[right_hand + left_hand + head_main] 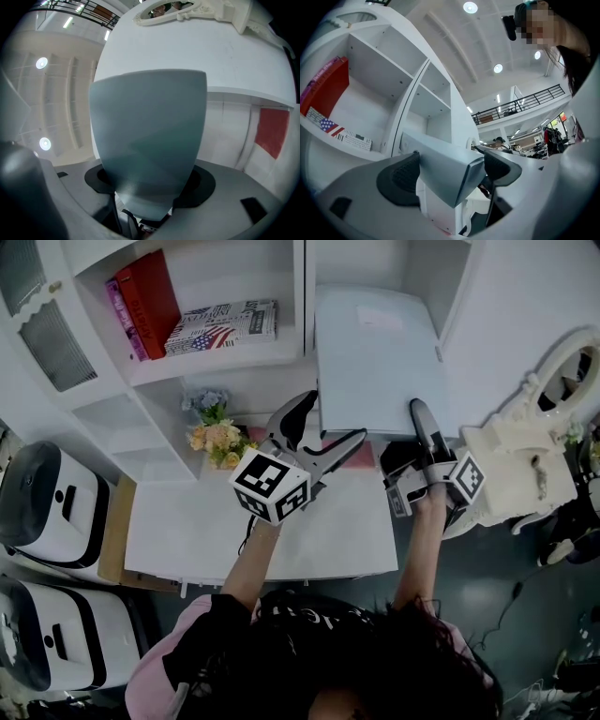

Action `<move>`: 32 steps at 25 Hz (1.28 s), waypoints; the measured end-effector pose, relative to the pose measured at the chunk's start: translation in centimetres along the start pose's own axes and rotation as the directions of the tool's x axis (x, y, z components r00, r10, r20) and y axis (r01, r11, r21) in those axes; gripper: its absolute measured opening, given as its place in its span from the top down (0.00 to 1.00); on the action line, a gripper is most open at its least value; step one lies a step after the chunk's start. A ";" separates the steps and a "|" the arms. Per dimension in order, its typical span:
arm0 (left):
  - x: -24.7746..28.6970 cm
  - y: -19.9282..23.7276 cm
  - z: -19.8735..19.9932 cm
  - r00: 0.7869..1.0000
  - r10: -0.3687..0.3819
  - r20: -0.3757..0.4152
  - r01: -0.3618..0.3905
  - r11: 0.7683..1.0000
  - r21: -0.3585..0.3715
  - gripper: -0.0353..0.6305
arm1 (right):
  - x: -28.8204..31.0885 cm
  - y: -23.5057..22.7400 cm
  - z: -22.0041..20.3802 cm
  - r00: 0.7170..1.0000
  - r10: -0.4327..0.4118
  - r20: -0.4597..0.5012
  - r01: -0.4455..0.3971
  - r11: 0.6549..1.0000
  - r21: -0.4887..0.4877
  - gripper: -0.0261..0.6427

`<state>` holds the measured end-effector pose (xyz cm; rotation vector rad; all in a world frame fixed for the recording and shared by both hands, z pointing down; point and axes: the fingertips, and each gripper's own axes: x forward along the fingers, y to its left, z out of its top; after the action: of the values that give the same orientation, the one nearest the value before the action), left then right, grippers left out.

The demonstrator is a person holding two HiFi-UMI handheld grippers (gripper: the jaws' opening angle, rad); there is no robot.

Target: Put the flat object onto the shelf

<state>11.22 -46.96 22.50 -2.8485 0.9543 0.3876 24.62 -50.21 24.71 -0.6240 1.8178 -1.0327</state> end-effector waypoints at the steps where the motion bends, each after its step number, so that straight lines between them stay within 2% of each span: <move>1: 0.1 0.1 0.1 1.000 0.005 0.008 -0.005 1.000 0.000 0.28 | 0.1 0.1 0.1 1.000 0.010 -0.001 -0.010 1.000 -0.002 0.49; 7: 1.2 1.4 1.1 0.999 0.014 0.041 -0.013 1.000 -0.027 0.28 | 1.5 0.6 0.7 0.999 0.036 -0.011 -0.036 0.999 -0.012 0.49; 20: 3.6 4.2 2.5 1.000 0.021 0.000 -0.021 0.995 -0.100 0.28 | 4.4 0.8 2.1 1.000 0.010 -0.010 -0.010 1.000 0.001 0.48; 32: 5.7 7.0 3.5 0.993 0.092 0.073 -0.077 0.980 -0.184 0.28 | 5.9 1.2 3.3 0.999 0.048 0.003 -0.048 0.999 0.003 0.47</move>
<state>10.66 -55.18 17.44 -2.9311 1.0797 0.6242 24.99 -55.36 20.19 -0.5767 1.8193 -1.0021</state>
